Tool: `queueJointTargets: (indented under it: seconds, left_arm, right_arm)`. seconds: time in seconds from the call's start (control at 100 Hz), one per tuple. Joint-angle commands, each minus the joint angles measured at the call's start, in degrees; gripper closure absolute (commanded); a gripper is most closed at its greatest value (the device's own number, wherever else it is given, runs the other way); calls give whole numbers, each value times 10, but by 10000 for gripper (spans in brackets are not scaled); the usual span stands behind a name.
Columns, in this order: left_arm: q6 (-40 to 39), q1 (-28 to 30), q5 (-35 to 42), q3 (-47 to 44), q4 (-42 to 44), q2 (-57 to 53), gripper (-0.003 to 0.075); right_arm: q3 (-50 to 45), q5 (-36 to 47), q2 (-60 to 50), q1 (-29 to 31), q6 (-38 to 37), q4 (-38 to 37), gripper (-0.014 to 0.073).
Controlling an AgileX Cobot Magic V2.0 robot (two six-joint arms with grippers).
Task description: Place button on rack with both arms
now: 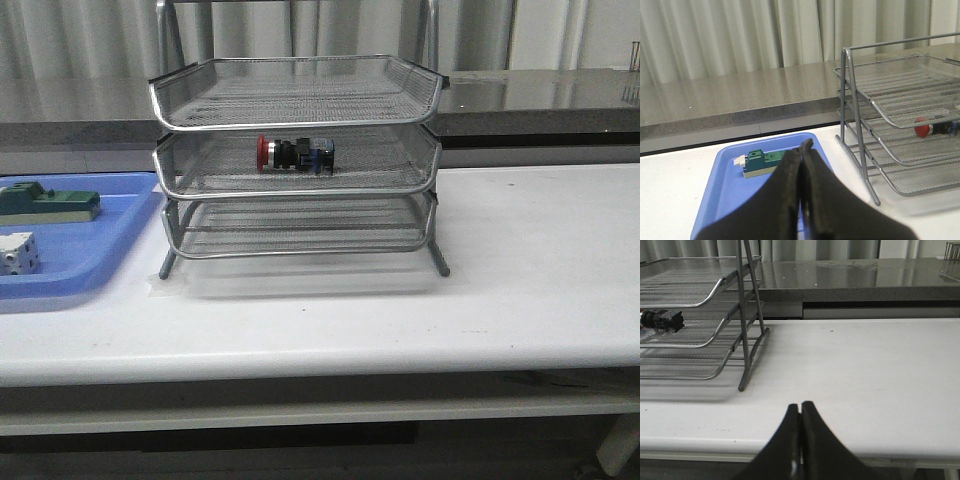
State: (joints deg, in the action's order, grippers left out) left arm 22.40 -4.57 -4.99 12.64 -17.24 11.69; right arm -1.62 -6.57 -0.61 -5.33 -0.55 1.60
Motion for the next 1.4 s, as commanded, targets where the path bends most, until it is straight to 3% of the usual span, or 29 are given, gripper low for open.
queueJointTargets:
  seconds: [0.0,0.39,0.56,0.8,1.04,1.39]
  left_arm:
    - [-6,0,46,17,-7,5,741]
    - [-6,0,45,17,-7,5,741]
    - [-10,0,45,9,50,5,741]
    - [-141,0,61,-50,181,4,741]
    - [-142,21,106,-122,179,-64,741]
    - [-156,62,77,-157,180,-138,741]
  right_arm:
    - [11,48,-11,3,0,-6,654]
    - [11,48,-11,3,0,-6,654]
    - [11,48,-11,3,0,-6,654]
    - [11,48,-11,3,0,-6,654]
    - [11,48,-11,3,0,-6,654]
    - [11,48,-11,3,0,-6,654]
